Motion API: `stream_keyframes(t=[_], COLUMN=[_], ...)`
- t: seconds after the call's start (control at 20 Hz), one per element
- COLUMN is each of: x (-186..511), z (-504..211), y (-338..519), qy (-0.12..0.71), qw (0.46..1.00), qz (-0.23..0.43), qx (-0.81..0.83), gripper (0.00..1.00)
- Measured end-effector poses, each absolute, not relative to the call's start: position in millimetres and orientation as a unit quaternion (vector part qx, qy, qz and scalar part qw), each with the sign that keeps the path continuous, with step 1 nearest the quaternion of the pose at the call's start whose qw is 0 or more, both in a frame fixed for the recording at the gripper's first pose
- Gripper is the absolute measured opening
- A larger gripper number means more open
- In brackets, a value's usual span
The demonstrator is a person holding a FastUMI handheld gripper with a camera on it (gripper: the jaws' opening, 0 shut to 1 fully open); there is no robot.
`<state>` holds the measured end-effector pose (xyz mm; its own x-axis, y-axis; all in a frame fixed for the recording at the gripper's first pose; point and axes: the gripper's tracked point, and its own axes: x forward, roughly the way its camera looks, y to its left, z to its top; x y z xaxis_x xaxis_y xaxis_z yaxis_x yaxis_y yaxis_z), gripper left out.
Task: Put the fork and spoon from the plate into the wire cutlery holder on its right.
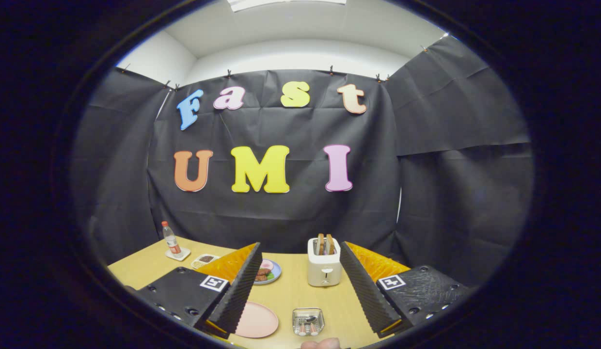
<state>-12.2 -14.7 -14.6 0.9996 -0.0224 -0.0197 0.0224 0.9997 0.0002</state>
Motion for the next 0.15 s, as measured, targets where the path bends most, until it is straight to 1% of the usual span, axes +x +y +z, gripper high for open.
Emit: stream_keyframes(t=[0.15], x=[-15.0], z=[-19.2], y=[-17.1], qy=[0.018], qw=[1.0], qz=[-0.015], qx=[0.01], gripper=[0.96])
